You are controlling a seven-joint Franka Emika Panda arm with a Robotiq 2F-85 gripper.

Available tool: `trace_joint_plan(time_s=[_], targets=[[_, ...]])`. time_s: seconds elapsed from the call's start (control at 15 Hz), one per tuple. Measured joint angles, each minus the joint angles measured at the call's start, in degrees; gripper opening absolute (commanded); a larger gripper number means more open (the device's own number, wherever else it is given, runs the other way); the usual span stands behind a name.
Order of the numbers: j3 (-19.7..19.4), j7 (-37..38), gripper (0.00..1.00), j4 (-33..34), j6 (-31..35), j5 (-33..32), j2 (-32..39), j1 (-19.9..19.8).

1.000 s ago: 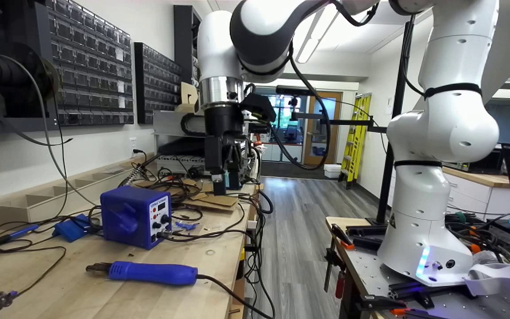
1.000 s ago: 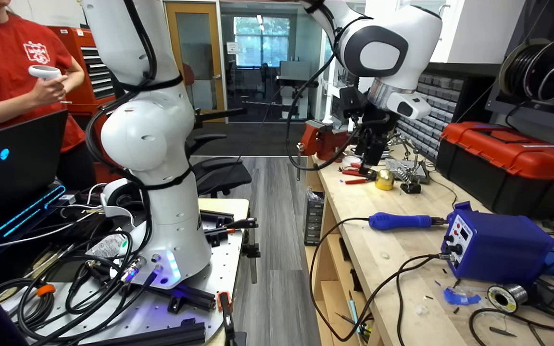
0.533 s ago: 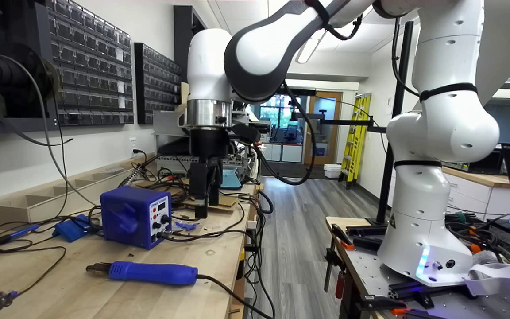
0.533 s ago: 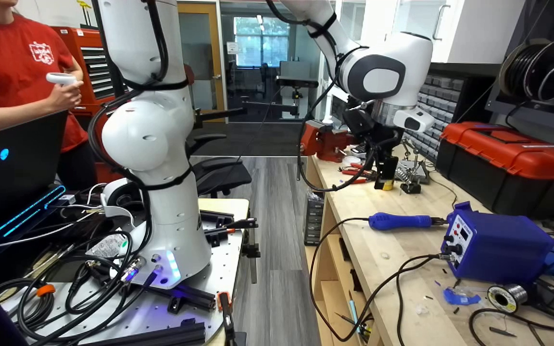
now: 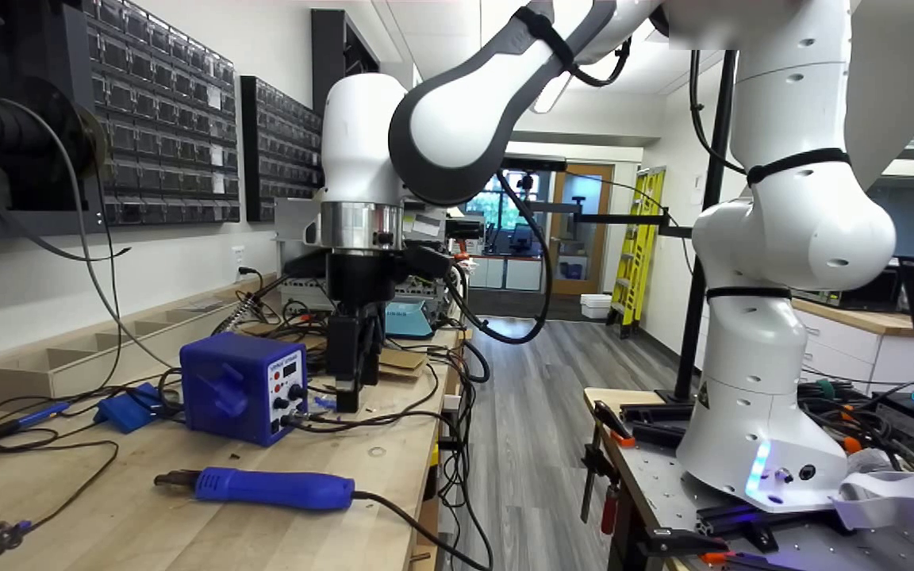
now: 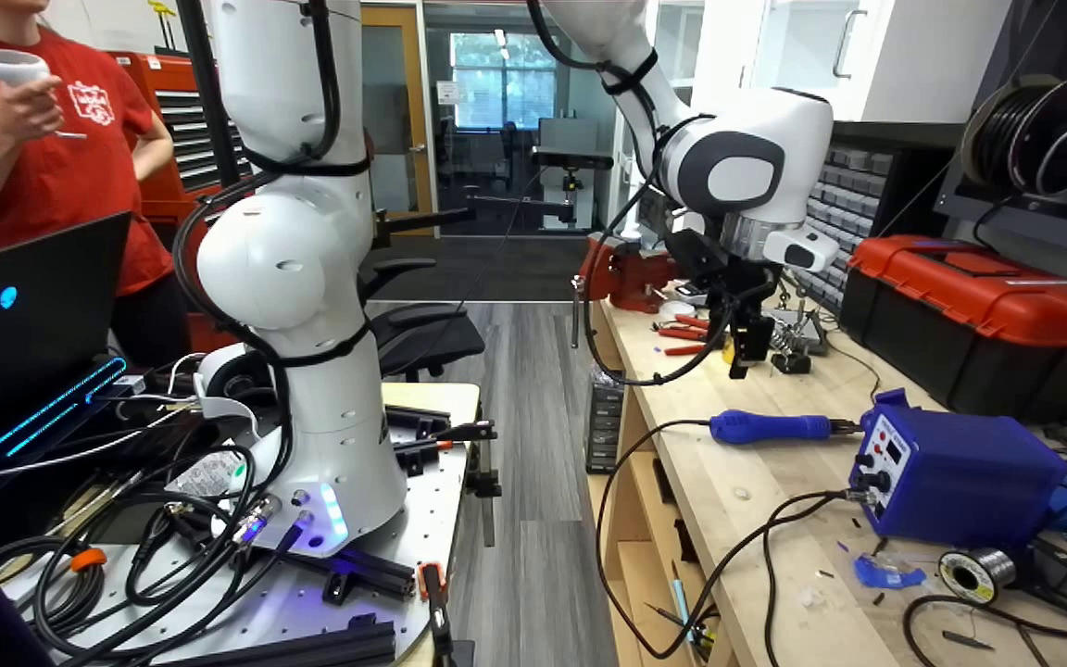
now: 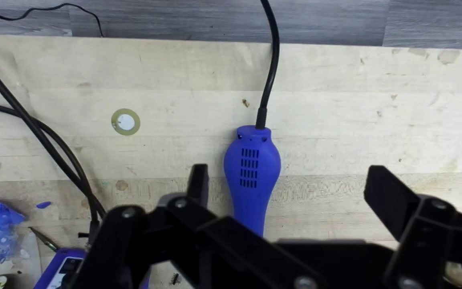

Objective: Place the blue handle on the holder

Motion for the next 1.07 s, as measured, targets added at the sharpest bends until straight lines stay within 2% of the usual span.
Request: trace_joint_plan(time_s=[0.47, 1.07], targets=[[0.0, -1.1, 1.00, 0.0, 1.0, 0.0, 1.2, 0.0], [-0.1, -3.9, 1.00, 4.3, 3.3, -2.0, 9.2, 0.0]])
